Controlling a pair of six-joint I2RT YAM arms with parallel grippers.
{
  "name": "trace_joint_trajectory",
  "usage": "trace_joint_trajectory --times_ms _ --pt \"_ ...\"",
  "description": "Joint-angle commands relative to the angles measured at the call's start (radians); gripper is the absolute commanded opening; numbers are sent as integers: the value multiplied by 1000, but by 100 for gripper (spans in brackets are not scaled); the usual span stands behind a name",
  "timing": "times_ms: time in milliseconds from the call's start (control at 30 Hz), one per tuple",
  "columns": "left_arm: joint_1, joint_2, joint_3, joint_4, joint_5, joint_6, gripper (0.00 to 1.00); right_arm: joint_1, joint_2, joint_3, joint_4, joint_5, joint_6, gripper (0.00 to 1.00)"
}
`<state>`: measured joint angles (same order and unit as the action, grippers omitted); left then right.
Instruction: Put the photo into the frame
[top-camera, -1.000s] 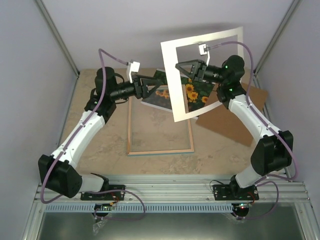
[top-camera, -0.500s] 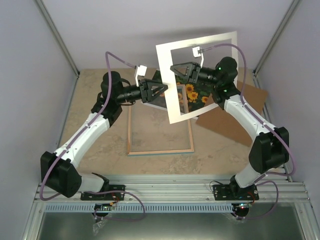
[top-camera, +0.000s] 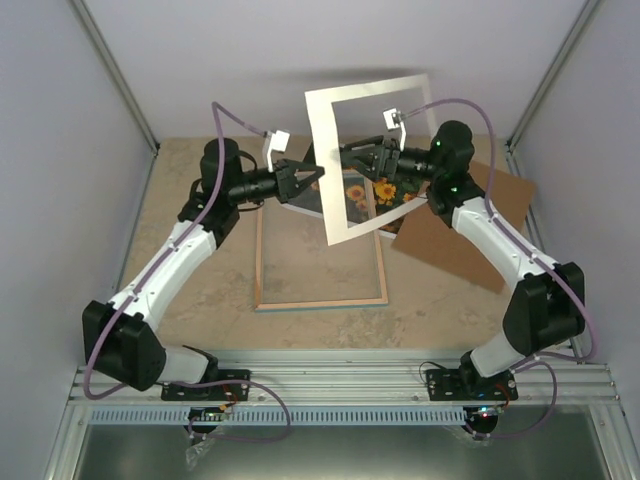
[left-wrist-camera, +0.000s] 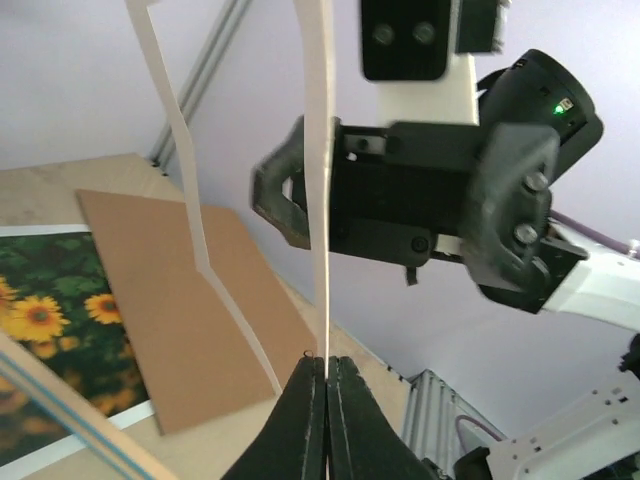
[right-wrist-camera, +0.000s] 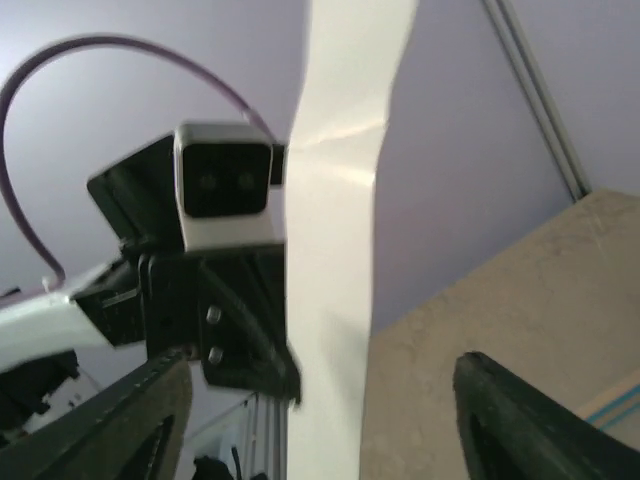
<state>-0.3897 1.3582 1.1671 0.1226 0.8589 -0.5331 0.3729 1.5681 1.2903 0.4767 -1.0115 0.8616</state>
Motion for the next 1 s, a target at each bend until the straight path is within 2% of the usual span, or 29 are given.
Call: trace_joint_trajectory --times_ms 0,67,133,233,367,467,567,800,967 --pt "63 -55 81 -161 2 182 0 -25 -48 79 -447 -132 -428 78" --pt "93 -70 113 -299 -21 316 0 -35 -42 158 -781 -204 -745 80" --pt "97 -79 144 -444 -47 482 0 -44 -51 248 -1073 -187 -1052 81" --pt "97 -79 193 -651 -62 719 0 -68 -91 344 -1277 -85 -1284 83" --pt "97 -58 293 -890 -68 953 0 -84 -148 468 -1377 103 -1425 90" --pt "97 -46 362 -1036 -90 1112 0 -86 -181 537 -1397 247 -1508 89" --pt "97 -51 389 -1106 -131 1212 0 -85 -205 589 -1412 348 -1587 87" --pt "96 -71 409 -1174 -167 1341 0 -83 -126 694 -1628 398 -1672 84" --pt "95 -78 401 -1159 -174 1337 0 -71 -107 692 -1774 317 -1721 75"
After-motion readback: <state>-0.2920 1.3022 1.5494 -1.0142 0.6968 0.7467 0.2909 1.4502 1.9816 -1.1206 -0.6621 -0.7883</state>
